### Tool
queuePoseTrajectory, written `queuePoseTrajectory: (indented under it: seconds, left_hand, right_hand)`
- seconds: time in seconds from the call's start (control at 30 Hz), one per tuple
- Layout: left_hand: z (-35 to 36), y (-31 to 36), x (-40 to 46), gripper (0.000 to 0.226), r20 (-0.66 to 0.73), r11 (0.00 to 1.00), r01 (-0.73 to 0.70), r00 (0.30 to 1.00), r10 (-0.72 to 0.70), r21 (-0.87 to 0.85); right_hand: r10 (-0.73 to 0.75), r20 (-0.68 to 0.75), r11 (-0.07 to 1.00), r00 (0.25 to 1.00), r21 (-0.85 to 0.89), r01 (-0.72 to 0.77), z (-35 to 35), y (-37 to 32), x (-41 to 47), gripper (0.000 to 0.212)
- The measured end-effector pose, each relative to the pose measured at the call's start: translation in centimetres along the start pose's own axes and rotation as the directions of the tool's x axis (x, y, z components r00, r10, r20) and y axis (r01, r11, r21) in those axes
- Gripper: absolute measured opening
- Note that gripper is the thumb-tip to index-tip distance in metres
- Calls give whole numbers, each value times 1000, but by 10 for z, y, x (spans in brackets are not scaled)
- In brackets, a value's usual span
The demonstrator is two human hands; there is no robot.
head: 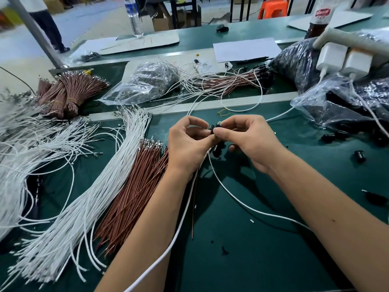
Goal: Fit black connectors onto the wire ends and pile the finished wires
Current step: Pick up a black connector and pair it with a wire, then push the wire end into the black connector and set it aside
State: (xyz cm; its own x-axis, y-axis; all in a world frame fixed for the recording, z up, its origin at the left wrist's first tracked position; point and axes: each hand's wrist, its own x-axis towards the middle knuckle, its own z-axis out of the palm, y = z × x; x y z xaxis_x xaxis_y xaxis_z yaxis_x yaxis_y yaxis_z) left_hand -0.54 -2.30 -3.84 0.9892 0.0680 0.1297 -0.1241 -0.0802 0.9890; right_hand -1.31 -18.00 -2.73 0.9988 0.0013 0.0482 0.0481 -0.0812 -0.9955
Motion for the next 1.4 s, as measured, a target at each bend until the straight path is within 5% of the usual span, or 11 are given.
queuePoseTrajectory:
  seconds: [0.23, 0.53, 0.6, 0.7, 0.83, 0.9, 1.0, 1.1, 1.2, 1.3, 1.4]
  left_hand:
    - [20, 17, -13, 9, 78, 954, 121, 992, -104, -275]
    - [46, 70, -5, 30, 362, 781, 449, 881, -305, -434]
    - [36, 84, 13, 31, 421, 838, 425, 867, -268, -343]
    - [20, 95, 50, 33, 360, 987, 143, 919, -160, 76]
    - [22, 86, 120, 29, 248, 748, -162, 969, -4, 643]
    - [27, 73, 147, 24, 209, 625, -165, 978, 3, 763]
    - [33, 57, 169, 20, 164, 593, -173, 984, 70, 786]
    - [36, 51, 173, 26, 168, 533, -215, 976, 135, 818]
    - [33, 51, 159, 17, 212, 582, -234, 971, 105, 779]
    - [39, 49, 124, 9, 329, 660, -282, 943, 55, 697]
    - [46, 44, 90, 8, 336, 709, -275, 940, 56, 649]
  right_hand:
    - [-19, 7, 995, 1000, 99, 18, -15, -25, 16, 5]
    - [172, -67, 824, 983, 556, -106, -63, -62, 99, 21]
    - [233, -142, 765, 962, 638, -91, -88, -68, 129, 21]
    - [306, -253, 765, 918, 640, -78, -118, -68, 170, 17]
    - [373, -311, 798, 874, 588, -132, -134, -52, 209, 9]
    - [393, -332, 808, 857, 569, -150, -137, -46, 225, 6]
    - [380, -317, 801, 869, 583, -138, -141, -44, 239, 18]
    - [378, -352, 900, 856, 356, -251, -133, -47, 238, 12]
    - [185, -454, 948, 872, -152, -280, -121, -48, 223, 24]
    - [192, -54, 773, 980, -607, -185, -99, -59, 185, 6]
    - [514, 272, 482, 813, -876, -11, -79, -71, 135, 26]
